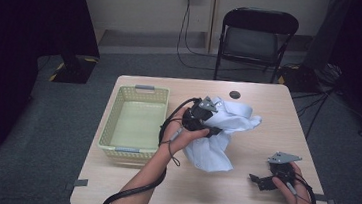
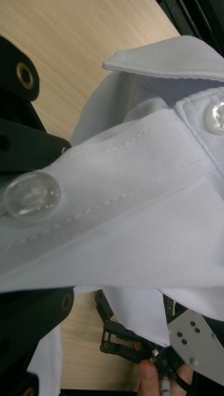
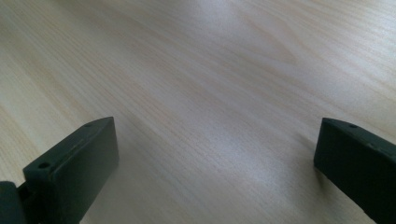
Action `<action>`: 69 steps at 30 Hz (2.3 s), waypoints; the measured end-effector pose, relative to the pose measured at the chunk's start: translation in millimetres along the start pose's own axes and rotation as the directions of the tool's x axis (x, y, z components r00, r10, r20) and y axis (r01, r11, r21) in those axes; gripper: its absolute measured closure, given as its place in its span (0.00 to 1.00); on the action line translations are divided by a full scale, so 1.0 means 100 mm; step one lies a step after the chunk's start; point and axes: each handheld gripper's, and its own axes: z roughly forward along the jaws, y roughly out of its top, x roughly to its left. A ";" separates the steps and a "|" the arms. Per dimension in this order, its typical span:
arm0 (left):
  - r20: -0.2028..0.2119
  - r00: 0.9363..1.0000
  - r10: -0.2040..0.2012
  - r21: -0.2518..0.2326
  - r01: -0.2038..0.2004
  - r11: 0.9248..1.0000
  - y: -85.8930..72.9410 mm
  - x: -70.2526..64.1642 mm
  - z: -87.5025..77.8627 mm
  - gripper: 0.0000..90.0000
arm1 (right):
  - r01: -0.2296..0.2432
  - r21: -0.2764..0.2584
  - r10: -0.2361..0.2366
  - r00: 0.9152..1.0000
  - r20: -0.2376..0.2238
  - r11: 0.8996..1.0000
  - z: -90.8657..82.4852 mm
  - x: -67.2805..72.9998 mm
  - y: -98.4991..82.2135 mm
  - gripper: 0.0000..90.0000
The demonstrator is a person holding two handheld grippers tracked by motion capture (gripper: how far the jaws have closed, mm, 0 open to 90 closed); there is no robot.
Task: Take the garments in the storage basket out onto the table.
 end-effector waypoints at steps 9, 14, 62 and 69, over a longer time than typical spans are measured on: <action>0.026 1.000 -0.013 -0.014 0.014 1.000 -0.06 -0.06 0.21 0.75 | 0.000 0.000 0.000 1.000 0.000 1.000 0.00 0.00 0.00 0.00; 0.033 0.999 -0.019 -0.010 0.019 1.000 -0.09 -0.08 0.30 0.75 | 0.000 0.000 0.000 1.000 0.000 1.000 0.00 0.00 0.00 0.00; 0.040 0.996 -0.079 -0.030 0.080 0.996 -0.45 -0.20 0.87 0.70 | 0.000 0.001 0.000 1.000 0.000 1.000 0.00 0.00 0.00 0.00; 0.043 0.996 -0.080 -0.023 0.081 0.996 -0.50 -0.20 0.90 0.69 | 0.000 0.000 0.000 1.000 0.000 1.000 0.00 0.00 0.00 0.00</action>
